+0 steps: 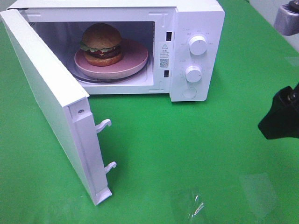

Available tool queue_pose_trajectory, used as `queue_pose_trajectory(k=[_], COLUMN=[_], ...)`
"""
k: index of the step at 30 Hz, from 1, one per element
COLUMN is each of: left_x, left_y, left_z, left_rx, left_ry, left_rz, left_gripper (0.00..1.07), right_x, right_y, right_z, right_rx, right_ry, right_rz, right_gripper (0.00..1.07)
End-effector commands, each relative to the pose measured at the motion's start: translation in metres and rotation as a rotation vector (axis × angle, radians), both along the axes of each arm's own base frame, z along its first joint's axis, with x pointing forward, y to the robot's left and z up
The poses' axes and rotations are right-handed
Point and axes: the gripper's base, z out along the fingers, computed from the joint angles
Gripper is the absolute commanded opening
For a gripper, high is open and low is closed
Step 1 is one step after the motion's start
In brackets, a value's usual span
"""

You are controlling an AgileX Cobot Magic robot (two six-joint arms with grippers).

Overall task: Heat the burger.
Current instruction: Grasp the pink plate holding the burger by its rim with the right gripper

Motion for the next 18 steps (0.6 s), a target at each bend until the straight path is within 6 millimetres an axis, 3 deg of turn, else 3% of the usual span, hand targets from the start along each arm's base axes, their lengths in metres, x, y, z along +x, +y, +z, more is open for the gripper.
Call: queue_pose_trajectory(k=[1, 18], left_x=[-0.002, -0.002], left_y=[0.000, 0.000], left_z=[0.001, 0.001], left_rx=[-0.009, -0.009], left_ry=[-0.032, -0.032], left_rz=[0.004, 0.004], left_gripper=[1.00, 1.00], right_x=[-0.009, -0.097], right_y=[-0.006, -0.051], right_z=[0.003, -0.017], right_rx=[-0.020, 0.086], right_ry=[0.020, -0.147], right_rz=[0.004, -0.043], right_gripper=[0.93, 0.87])
